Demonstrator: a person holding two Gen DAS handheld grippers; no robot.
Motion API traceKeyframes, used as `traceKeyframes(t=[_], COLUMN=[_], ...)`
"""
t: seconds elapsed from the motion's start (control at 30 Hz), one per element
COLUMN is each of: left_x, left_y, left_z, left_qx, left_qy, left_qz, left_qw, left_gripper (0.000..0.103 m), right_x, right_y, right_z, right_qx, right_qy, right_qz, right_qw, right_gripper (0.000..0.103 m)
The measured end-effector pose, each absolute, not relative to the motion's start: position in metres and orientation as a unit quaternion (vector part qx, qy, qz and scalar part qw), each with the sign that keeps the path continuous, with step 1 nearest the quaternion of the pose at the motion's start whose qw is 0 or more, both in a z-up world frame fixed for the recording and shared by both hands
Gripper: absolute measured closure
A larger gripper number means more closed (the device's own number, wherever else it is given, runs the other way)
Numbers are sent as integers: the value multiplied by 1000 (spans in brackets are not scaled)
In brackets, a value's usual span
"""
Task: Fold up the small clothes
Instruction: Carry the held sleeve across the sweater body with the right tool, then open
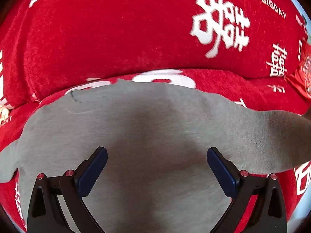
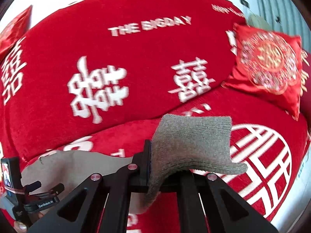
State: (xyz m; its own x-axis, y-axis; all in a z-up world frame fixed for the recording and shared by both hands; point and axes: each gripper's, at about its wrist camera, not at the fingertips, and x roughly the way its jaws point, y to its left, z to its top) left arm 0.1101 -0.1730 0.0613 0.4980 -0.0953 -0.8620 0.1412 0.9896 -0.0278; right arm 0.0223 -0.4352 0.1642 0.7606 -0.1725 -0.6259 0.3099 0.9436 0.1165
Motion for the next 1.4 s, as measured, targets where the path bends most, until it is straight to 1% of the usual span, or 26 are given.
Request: traceKeyframes(t=[0.2, 0.3, 0.5, 0.73, 0.9, 1.1, 1.23, 1.4], left_x=[104, 101, 90, 69, 54, 39, 30, 19], left_y=[-118, -79, -1, 91, 142, 179, 193, 206], left_z=[61, 59, 62, 63, 56, 42, 38, 42], left_qx=[9, -10, -58, -109, -142, -165, -177, -188], left_qy=[496, 501, 496, 485, 485, 489, 489, 477], left_qz=[-48, -31, 3, 54, 84, 104, 110, 129], left_qw=[867, 865, 866, 866, 859, 850, 847, 849], left_gripper=[0, 0, 0, 0, 0, 0, 0, 0], right_x=[44, 53, 69, 80, 81, 82, 84, 77], right_y=[-359, -319, -217, -93, -27, 16, 22, 36], right_z=[186, 196, 193, 153, 114, 70, 48, 32], right_qx=[73, 56, 11, -44, -77, -104, -91, -96], right_qy=[313, 311, 310, 338, 370, 408, 447, 477], right_qz=[-95, -72, -14, 56, 91, 104, 123, 171], right_qw=[942, 946, 950, 938, 922, 901, 881, 857], right_gripper=[98, 98, 98, 98, 98, 98, 97, 90])
